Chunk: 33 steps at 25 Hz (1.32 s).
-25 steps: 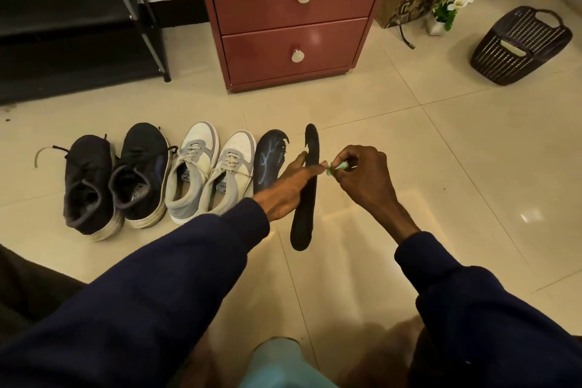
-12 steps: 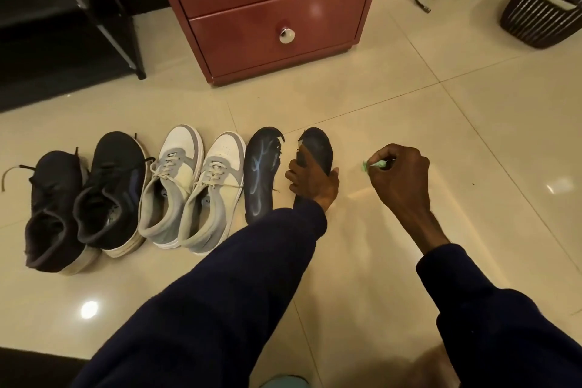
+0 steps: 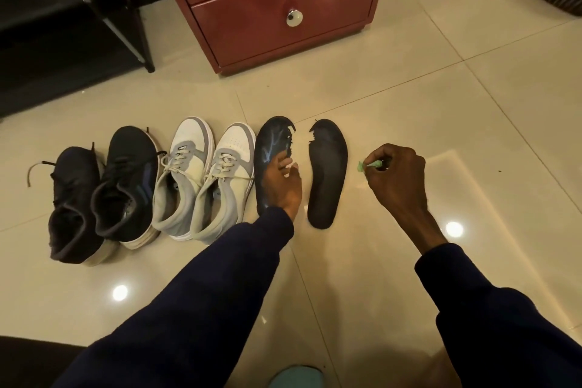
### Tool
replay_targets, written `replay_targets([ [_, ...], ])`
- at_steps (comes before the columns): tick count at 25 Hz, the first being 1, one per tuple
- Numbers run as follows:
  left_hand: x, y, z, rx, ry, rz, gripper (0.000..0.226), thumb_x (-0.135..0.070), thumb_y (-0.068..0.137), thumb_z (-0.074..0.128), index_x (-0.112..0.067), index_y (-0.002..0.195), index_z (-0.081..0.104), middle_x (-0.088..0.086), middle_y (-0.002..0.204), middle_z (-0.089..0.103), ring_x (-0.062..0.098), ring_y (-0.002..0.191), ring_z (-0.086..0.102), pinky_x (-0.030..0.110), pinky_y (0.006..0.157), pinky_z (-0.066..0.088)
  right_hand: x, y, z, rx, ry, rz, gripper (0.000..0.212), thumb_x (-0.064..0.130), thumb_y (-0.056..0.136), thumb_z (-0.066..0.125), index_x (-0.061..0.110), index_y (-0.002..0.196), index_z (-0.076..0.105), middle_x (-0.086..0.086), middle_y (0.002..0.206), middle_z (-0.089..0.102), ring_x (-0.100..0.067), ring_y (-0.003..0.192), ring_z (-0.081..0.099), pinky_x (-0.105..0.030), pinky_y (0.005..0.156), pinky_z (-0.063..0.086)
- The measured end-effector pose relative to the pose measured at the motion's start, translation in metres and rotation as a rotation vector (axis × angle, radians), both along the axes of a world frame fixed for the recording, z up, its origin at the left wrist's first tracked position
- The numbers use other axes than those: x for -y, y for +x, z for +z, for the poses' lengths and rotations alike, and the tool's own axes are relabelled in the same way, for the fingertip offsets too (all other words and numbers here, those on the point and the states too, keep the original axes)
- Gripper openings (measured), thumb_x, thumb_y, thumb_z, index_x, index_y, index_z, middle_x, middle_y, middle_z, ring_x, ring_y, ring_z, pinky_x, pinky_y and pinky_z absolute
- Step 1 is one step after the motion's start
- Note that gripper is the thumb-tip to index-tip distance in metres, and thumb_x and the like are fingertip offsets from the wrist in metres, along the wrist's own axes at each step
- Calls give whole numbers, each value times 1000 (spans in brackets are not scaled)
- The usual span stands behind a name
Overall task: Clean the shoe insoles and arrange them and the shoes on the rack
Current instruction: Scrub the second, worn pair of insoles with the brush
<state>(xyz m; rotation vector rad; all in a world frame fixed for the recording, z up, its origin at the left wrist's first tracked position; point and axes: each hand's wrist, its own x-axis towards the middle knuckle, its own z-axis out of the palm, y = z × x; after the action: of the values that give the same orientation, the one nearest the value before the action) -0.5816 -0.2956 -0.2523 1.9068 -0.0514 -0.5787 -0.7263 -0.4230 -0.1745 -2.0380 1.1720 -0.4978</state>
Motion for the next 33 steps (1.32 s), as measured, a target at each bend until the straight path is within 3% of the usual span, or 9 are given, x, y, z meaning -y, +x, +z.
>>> replay_targets([
  [6,-44,-11,-9,348,509,-74,67,-3,82,78,-18,142,53,12,142,46,33,135,42,46,110,45,-17,22,6,50,14,85,8,7,80,80,8,83,73,-1,80,70,0,66,61,2,59,40],
  [12,-26,-19,-9,301,529,-121,107,5,73,84,-20,159,25,18,155,25,36,138,38,45,112,44,-21,23,10,56,-20,131,11,9,79,82,9,84,72,1,78,68,-2,67,62,1,61,43],
  [15,-20,-19,-4,102,320,-71,113,10,78,79,-22,164,13,14,150,35,31,132,47,49,111,44,-25,21,17,56,-20,149,11,9,79,82,9,84,73,1,79,69,-2,68,63,1,62,43],
  [19,-16,-9,29,-527,-253,-58,65,22,89,51,-13,144,54,12,126,65,32,119,59,40,89,59,-31,24,34,71,2,233,13,10,79,83,16,83,71,7,81,69,-2,72,65,-3,64,47],
  [23,-23,9,91,-878,-655,-354,66,25,86,43,-8,142,57,18,126,64,35,121,57,43,97,56,-41,35,75,163,-40,313,14,7,79,81,15,84,71,8,83,69,-8,76,66,-18,67,55],
  [26,-25,21,152,-1033,-831,-445,52,4,91,37,-5,137,60,18,130,62,32,115,63,44,99,54,-42,41,119,231,-202,391,16,1,80,77,13,87,70,3,86,68,-9,79,64,-23,68,54],
  [28,-24,24,192,-1077,-848,-467,39,-24,101,44,-5,130,62,17,126,62,30,106,67,43,103,48,-43,43,148,266,-302,433,18,-2,80,75,12,89,69,1,88,67,-8,80,63,-18,69,51],
  [30,-27,23,230,-1057,-837,-525,57,-53,104,44,-5,130,62,17,122,66,30,106,66,44,103,45,-51,42,177,286,-352,474,19,-4,80,74,12,89,69,3,88,66,-8,80,63,-19,69,51],
  [33,-41,16,281,-947,-771,-584,63,-59,106,31,-8,124,65,14,110,73,27,96,71,42,90,55,-65,35,216,306,-437,538,19,-2,80,74,12,91,69,3,90,66,-9,83,63,-30,71,55],
])
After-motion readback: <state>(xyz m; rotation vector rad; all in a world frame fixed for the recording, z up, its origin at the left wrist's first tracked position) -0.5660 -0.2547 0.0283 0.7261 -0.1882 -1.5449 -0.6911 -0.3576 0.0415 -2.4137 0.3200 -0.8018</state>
